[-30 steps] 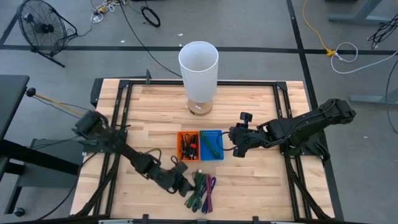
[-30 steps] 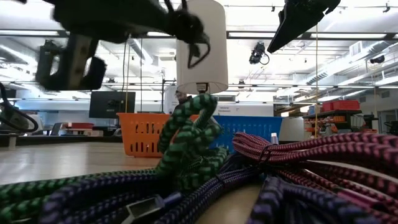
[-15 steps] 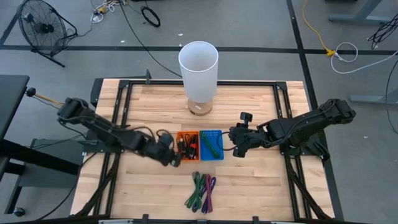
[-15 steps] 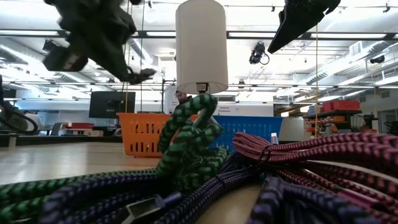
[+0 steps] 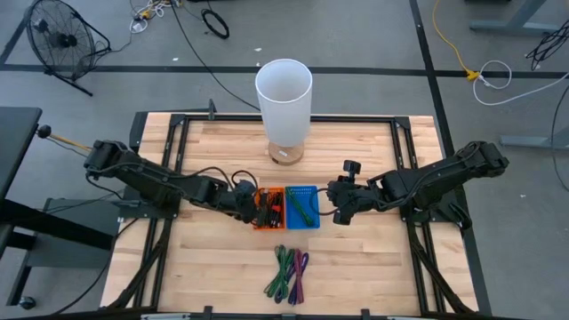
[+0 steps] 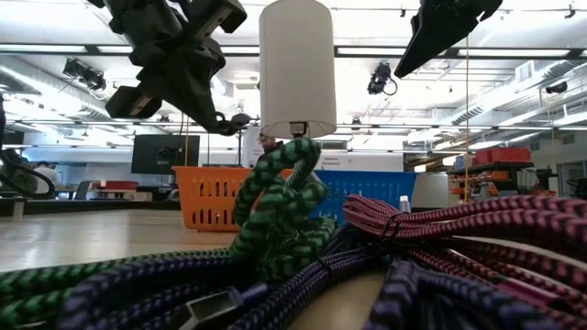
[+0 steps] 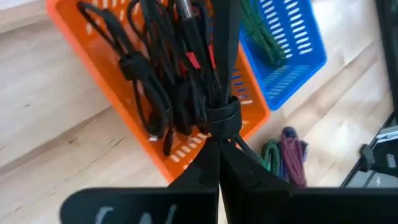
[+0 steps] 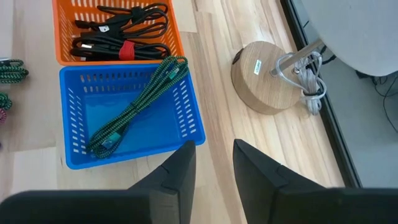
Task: Pick & Place USB Port
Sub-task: Put the black USB cable into the orange bin, then put the green USB cable into the blue bin
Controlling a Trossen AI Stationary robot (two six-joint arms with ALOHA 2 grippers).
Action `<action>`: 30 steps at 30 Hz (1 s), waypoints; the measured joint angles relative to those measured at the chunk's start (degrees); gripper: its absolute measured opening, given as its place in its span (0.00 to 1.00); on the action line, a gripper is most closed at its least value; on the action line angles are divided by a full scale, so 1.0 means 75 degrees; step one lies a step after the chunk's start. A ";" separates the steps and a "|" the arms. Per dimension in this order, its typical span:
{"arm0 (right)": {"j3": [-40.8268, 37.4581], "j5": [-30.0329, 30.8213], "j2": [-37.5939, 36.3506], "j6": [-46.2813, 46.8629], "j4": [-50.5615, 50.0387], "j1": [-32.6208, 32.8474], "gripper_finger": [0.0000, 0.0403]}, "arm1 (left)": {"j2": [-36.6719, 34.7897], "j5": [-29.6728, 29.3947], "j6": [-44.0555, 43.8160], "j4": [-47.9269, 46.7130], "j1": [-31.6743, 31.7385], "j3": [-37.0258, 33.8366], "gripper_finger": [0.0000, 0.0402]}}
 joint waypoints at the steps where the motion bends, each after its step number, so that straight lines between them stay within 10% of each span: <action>1: 0.0000 0.0002 0.0000 -0.0006 0.0003 -0.0001 0.27 | 0.0019 0.0006 0.0009 0.0039 0.0000 0.0000 0.01; 19: 0.0000 -0.0011 0.0000 -0.0057 0.0000 -0.0001 0.27 | 0.0076 0.0446 0.0072 0.0774 -0.0041 0.0003 0.20; 30: 0.0000 -0.0011 0.0000 0.0082 -0.0195 -0.0001 0.27 | 0.0218 -0.0102 -0.1185 0.2181 -0.1835 0.0005 0.21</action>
